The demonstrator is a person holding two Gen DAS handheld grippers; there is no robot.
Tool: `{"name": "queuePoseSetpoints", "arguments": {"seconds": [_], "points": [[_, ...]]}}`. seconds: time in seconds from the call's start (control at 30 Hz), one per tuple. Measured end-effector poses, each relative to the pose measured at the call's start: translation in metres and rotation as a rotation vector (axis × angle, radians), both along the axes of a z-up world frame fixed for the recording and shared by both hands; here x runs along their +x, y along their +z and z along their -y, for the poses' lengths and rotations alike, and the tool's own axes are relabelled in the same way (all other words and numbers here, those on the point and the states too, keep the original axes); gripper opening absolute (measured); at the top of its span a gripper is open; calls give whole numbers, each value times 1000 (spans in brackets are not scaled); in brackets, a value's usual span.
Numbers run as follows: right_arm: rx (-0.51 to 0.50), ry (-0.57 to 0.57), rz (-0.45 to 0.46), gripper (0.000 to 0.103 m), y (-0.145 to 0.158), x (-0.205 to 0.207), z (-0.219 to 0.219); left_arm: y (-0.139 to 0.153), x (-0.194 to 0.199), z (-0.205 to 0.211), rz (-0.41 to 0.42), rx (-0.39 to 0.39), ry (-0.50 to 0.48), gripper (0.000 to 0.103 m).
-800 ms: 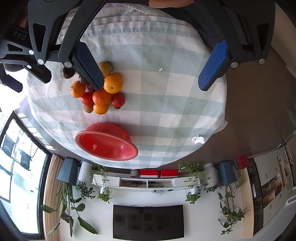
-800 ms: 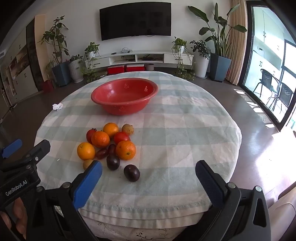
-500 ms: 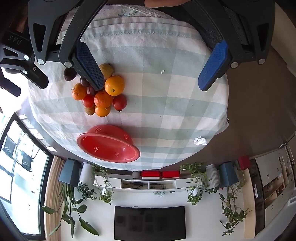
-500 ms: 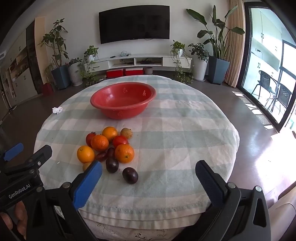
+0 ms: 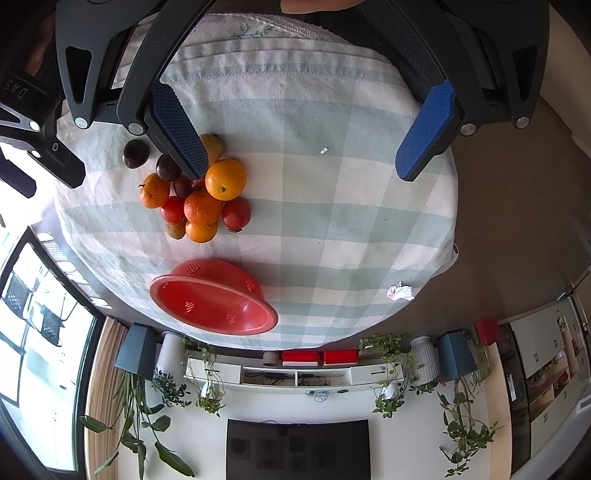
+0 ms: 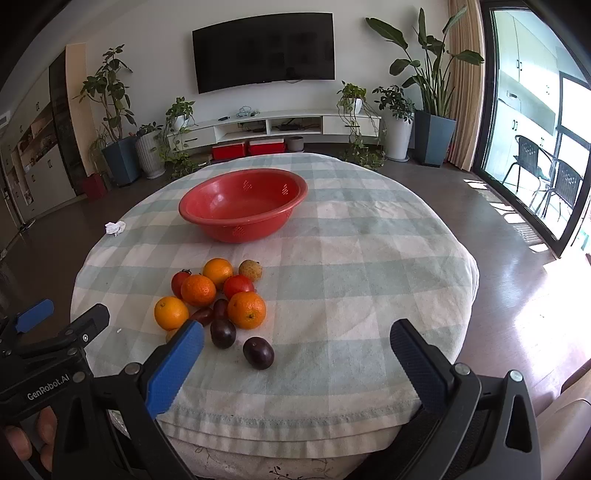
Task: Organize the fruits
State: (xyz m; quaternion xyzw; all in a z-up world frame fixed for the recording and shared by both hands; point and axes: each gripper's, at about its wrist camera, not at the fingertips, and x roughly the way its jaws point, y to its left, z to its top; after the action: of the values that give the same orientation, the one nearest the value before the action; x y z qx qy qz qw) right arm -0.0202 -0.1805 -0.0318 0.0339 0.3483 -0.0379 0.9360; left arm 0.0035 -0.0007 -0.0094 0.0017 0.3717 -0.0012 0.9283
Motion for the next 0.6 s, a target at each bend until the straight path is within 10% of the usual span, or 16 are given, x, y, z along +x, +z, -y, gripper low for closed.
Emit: {"name": "queuePoseSetpoints", "arguments": {"seconds": [0.6], "points": [[-4,13,-2,103,-1,-2,-4,-5,2,-2,-23,6,12,103]]}}
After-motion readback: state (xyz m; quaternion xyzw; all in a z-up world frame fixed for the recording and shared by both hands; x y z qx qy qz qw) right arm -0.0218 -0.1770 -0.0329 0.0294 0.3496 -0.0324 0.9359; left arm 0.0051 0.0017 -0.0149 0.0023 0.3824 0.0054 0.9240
